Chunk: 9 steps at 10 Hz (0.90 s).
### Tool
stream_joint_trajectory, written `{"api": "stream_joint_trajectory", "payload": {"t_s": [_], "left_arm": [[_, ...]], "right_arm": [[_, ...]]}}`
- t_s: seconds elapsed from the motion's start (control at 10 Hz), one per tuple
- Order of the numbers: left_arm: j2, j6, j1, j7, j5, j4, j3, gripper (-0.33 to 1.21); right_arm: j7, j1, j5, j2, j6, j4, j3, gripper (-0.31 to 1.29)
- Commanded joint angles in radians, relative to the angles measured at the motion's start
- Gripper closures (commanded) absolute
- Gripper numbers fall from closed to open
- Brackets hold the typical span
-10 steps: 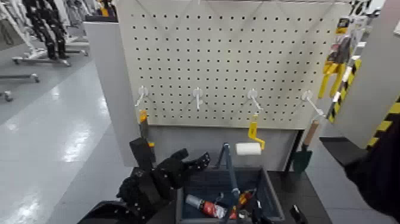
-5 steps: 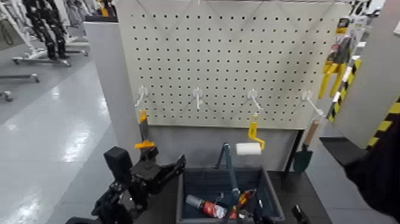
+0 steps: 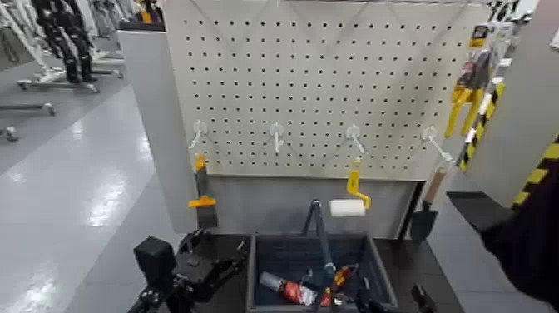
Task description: Put the red screwdriver into the crate.
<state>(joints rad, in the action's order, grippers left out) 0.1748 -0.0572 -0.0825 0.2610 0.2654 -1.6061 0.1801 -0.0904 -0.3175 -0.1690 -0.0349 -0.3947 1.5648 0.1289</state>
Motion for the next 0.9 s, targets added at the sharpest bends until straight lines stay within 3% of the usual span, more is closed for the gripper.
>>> {"api": "stream_joint_trajectory", "payload": {"t_s": [0.1,0.9], "left_arm": [[0.002,0.0,-0.052,-0.003,-0.041,-0.021,-0.03,0.18],[0.0,-0.016,-0.098,-0.016,-0.077,-0.054,-0.045,0.18]], "right_arm": [[-0.002,0.0,0.009,0.0,0.002,0.0,0.002,0.13],[-0.008,-0.005,0.045,0.003,0.022,0.018,-0.006,0.13]]}}
